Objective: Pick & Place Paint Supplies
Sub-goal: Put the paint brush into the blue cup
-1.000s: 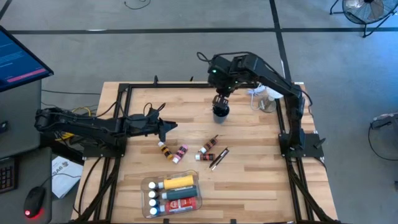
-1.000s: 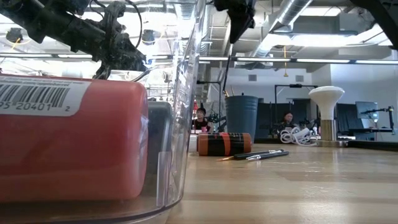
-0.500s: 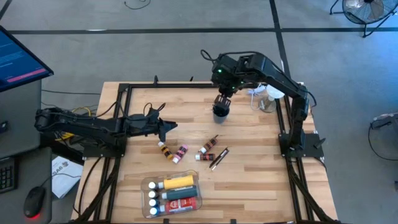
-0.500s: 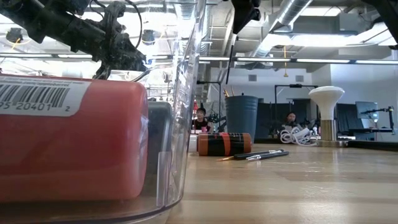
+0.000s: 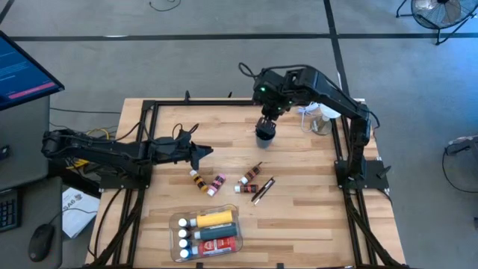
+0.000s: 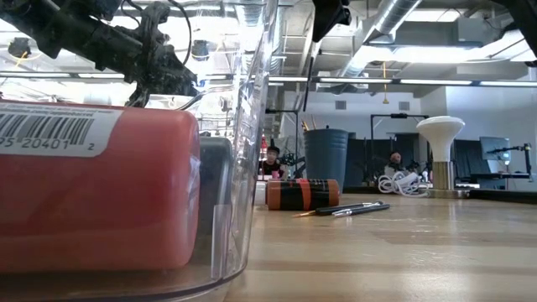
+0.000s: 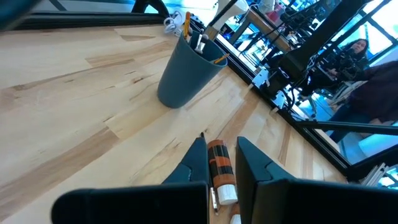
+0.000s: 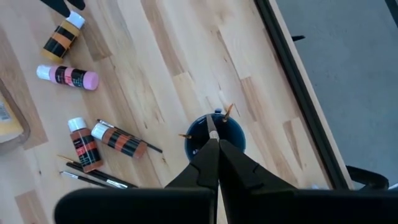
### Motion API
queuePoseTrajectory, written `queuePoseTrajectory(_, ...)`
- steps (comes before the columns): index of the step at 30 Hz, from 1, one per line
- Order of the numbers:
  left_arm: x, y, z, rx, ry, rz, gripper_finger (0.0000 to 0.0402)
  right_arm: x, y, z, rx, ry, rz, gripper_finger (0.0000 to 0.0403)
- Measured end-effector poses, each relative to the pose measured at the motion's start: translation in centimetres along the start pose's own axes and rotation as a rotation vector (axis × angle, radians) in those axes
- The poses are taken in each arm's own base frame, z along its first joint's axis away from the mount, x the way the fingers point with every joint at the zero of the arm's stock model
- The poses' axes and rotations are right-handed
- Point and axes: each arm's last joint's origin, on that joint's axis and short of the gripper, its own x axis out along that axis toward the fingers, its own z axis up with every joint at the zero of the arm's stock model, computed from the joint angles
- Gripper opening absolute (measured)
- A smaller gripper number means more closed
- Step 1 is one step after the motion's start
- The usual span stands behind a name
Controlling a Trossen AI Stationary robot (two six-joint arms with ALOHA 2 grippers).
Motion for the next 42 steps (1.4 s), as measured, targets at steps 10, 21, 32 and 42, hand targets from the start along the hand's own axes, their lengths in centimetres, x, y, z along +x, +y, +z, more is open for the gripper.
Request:
queuePoseTrajectory(10,0.0,-0.1,-0.1,-0.004,0.020,-0.025,0.0001,0.1,-0.3,0.0,0.016,0.002,-0.005,0.0000)
queuePoseTrajectory(21,0.0,-0.1,-0.1,-0.004,0.027,-0.033,0.0001,0.1,-0.3,0.0,0.034,0.004,0.026,0.0000)
queuePoseTrajectory(32,0.0,-0.1,-0.1,-0.005,0.026,-0.034,0.0001,0.1,-0.2,0.0,0.048,0.007,0.044,0.0000)
queuePoseTrajectory(42,0.0,-0.2,0.0,-0.011,0.019,-0.039,0.0001,2.0,-0.1,-1.5,0.039,0.119,0.037,0.0000)
